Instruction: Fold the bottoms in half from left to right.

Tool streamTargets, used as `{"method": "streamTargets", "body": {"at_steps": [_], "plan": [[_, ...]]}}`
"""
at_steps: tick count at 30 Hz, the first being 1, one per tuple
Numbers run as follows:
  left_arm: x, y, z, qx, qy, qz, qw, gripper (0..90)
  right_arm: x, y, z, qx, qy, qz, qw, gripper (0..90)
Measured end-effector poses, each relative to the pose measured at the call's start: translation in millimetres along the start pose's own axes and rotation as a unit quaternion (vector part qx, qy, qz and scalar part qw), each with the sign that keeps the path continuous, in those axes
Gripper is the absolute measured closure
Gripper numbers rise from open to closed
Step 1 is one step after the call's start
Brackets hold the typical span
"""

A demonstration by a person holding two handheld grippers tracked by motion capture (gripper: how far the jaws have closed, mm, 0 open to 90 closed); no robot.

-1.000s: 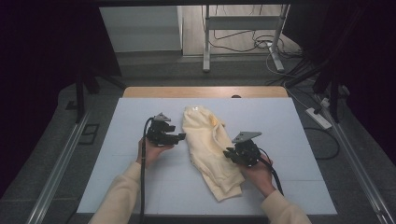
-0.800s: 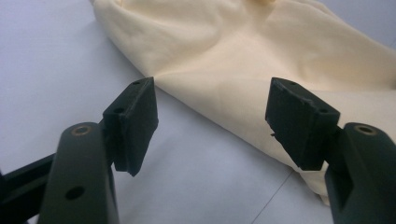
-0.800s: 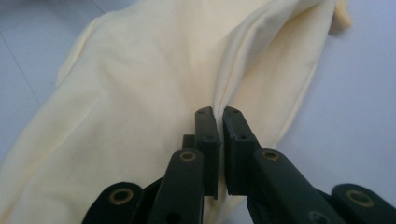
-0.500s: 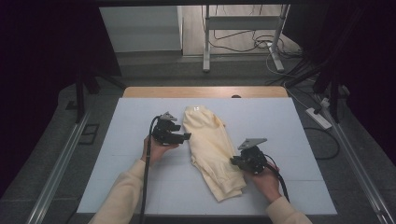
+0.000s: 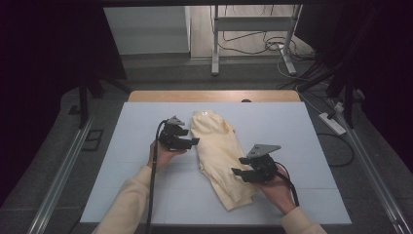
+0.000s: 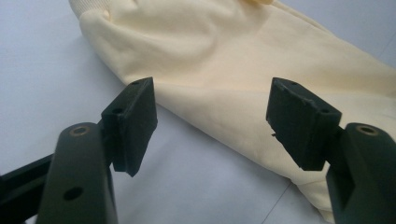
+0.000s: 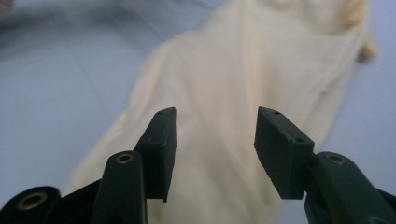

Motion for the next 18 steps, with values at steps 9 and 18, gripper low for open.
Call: {"method": "streamTargets", "body": {"at_steps": [9, 18], "plan": [[-0.9, -3.0, 0.9, -0.007, 0.002, -0.002, 1.0, 32.5, 7.1, -38.2, -3.6, -0.046, -0.029, -0.041, 0.9977, 42.7], [-1.3, -4.2, 1.5, -0.009, 0.003, -0.002, 1.0, 32.1, 7.9, -49.1, 6.8, -0.06, -0.054, -0.05, 0.9955, 42.7]]}}
Point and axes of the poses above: each handheld gripper's, and its own axes: x roughly forward along the jaws, z roughly out of its underside, y roughly to its right, the point moved 7 cm from there along x, roughly forward along the jaws, and after that the axes turned 8 degrees about z, right-handed, at the moved point
